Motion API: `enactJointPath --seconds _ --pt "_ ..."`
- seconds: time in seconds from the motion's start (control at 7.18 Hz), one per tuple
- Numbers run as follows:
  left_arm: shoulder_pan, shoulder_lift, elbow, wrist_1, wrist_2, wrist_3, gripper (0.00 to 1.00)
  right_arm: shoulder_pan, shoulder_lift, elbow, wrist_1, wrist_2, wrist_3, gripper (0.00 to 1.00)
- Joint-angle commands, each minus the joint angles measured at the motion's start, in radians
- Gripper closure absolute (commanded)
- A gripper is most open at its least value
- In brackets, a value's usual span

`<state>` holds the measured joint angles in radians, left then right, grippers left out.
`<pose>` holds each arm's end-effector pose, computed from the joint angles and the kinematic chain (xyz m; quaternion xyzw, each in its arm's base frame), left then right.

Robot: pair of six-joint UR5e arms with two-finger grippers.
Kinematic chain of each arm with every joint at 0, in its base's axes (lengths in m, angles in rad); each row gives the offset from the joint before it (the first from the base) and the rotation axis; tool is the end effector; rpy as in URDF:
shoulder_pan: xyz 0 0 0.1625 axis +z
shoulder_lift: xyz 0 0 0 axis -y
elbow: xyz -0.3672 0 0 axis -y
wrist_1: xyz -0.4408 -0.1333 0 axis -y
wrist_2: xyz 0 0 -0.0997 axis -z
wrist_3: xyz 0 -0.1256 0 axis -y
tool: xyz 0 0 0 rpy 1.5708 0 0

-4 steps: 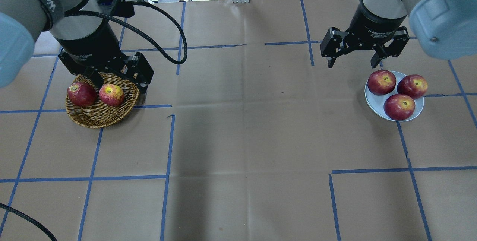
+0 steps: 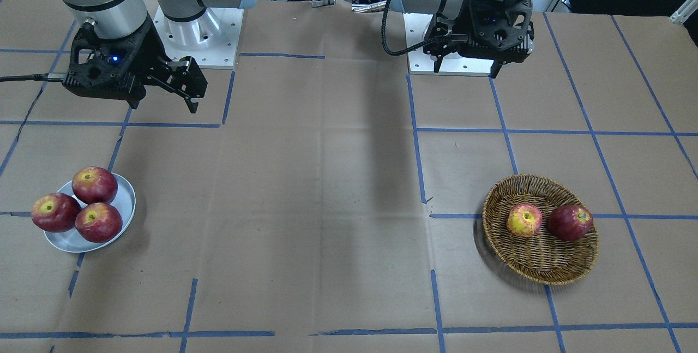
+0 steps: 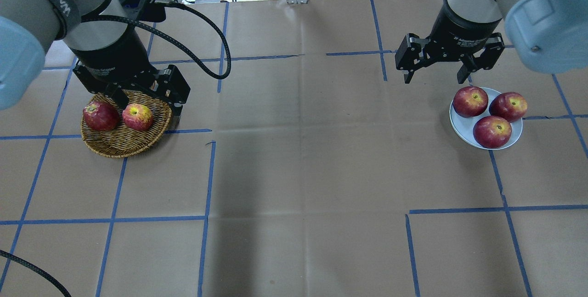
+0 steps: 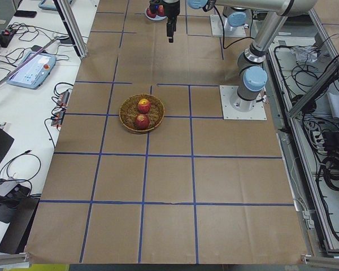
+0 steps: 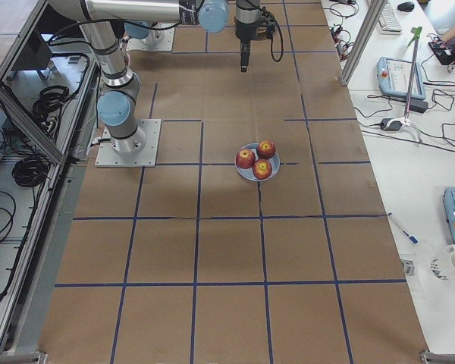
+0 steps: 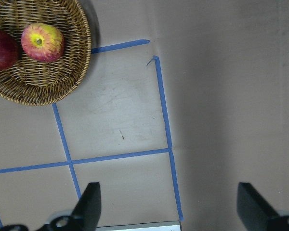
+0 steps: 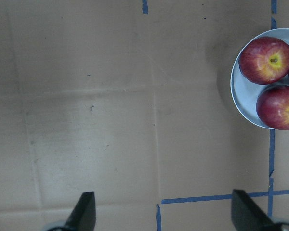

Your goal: Transfer apple from basket to plate

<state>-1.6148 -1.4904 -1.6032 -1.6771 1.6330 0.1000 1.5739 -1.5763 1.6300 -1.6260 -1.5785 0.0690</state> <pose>-0.1475 -0.4970 0.4187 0.0728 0.9964 0.0300 0.0303 0.1340 -0.5376 0.3806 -0.0329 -0.9994 0.0009 0.0038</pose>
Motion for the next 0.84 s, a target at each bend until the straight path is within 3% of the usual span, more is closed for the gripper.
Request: enactJointPath --seconds 0.0,0.7 --pt "0.007 0.010 -0.004 0.028 -0.005 -0.005 0.01 0.000 0.001 0.001 0.000 0.000 0.000 0.00" --pt "0.007 -0.016 -0.009 0.031 -0.009 0.029 0.00 0.000 -0.002 -0.001 0.000 0.000 0.000 0.00"
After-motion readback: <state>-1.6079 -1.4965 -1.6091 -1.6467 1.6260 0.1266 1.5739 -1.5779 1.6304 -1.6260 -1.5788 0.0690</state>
